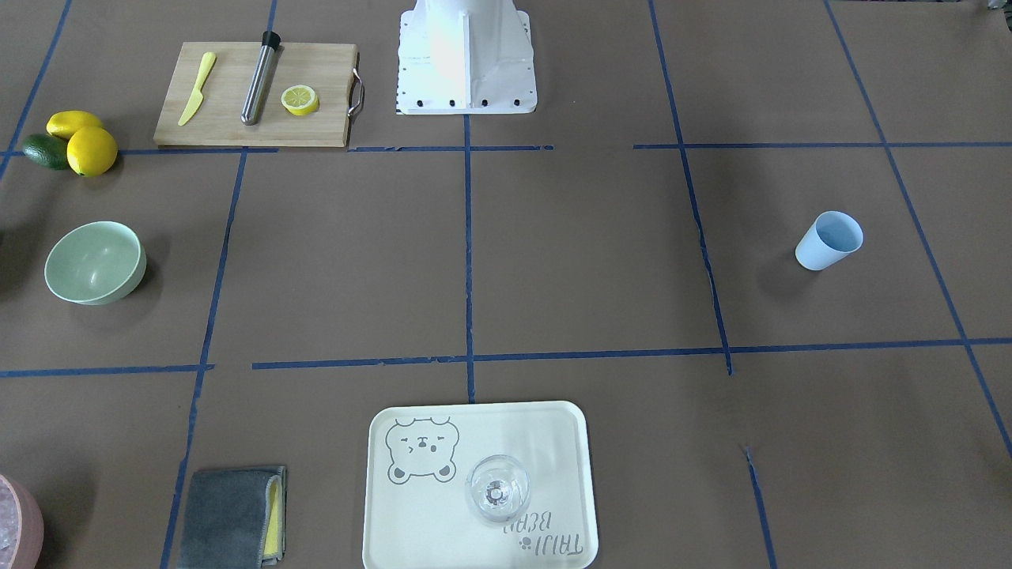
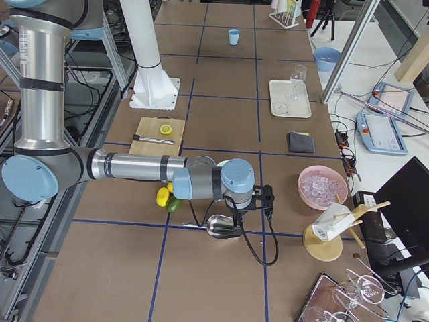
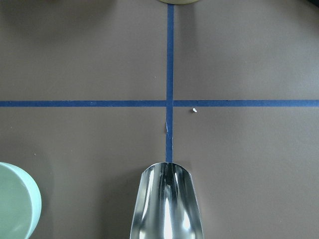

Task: Pour ice into bowl

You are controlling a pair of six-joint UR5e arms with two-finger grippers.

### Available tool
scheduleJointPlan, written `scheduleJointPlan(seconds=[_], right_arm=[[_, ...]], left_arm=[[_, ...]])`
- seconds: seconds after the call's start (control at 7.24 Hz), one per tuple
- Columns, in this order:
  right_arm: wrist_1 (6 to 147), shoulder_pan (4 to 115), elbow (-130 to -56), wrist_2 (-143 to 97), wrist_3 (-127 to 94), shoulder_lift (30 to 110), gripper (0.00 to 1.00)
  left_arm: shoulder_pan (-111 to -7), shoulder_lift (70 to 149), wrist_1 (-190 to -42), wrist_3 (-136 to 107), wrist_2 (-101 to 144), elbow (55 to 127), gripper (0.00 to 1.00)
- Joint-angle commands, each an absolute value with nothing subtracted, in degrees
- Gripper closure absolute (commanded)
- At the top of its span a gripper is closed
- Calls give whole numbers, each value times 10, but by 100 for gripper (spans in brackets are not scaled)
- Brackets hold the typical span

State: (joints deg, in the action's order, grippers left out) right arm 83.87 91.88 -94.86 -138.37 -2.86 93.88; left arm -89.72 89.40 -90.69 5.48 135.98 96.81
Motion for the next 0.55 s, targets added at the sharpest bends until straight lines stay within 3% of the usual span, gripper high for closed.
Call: scheduleJointPlan(seconds=[0.0, 0.41], right_arm=[[845, 896, -953, -1393, -31, 890, 0], [827, 833, -953, -1421, -108, 882, 0]], left_arm=[[-896, 907, -910, 54, 1361, 1010, 0], [-895, 895, -1007, -2, 1362, 1057, 0]])
